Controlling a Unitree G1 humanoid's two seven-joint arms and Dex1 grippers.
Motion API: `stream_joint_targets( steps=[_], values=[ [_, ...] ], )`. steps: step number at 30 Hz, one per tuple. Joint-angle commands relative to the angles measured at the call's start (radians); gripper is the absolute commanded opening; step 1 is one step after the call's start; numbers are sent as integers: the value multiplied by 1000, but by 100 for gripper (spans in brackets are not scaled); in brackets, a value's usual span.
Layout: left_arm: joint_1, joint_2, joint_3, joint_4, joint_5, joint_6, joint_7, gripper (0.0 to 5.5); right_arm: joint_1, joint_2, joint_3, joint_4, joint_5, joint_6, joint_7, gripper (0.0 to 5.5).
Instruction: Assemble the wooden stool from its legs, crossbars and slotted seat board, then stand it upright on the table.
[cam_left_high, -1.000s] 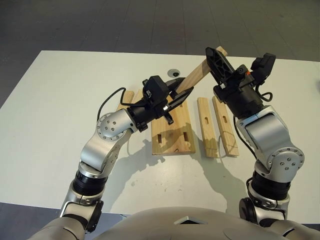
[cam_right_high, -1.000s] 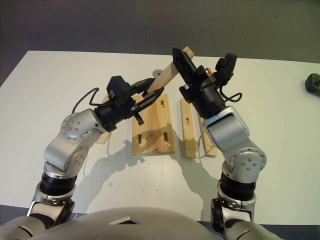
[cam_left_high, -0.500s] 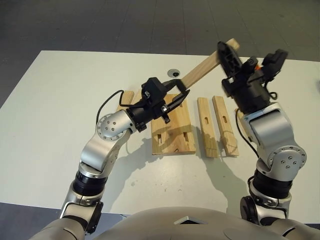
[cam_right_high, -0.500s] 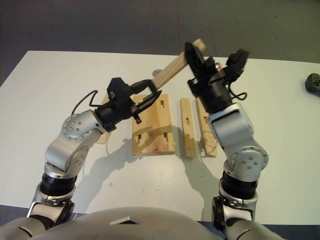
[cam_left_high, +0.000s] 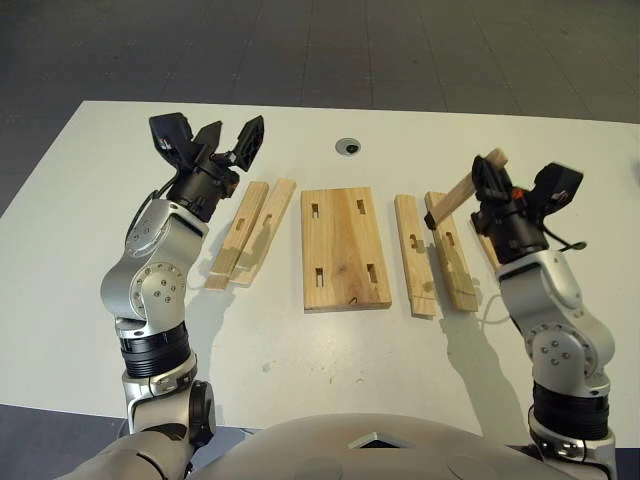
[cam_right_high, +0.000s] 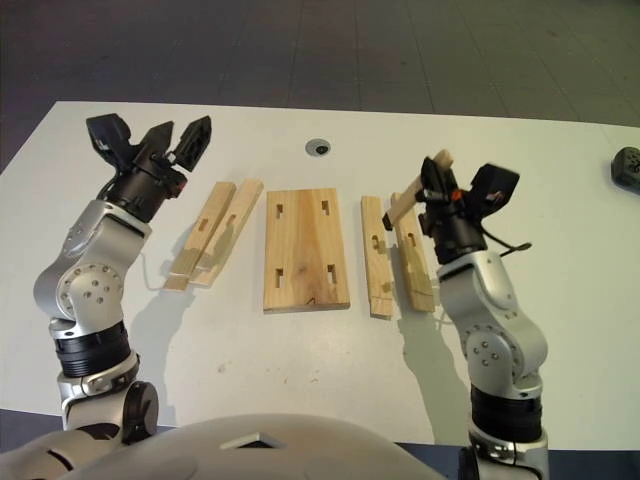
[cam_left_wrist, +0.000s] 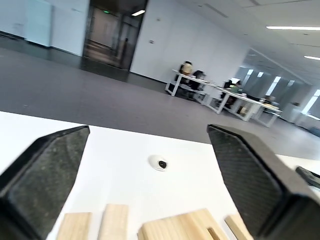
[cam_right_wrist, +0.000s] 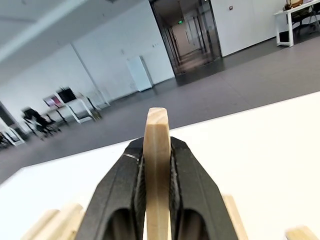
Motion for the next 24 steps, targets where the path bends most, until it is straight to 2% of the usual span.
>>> stream_joint_targets(
  steps=[1,4,14,24],
  values=[
    [32,-19,-18,4,49,-36,32,510,17,42,16,15,-93,-37,41,42],
    [49,-31,-33,9,72,-54,39,540,18,79,15,47,-131,-52,68,42],
    [89,-48,-66,21,115,-82,35,540,17,189,-5,112,-142,-17,101,42],
    [104,-68,-99,17,121,-81,25,540,13,251,-25,159,-204,-42,100,42]
  ],
)
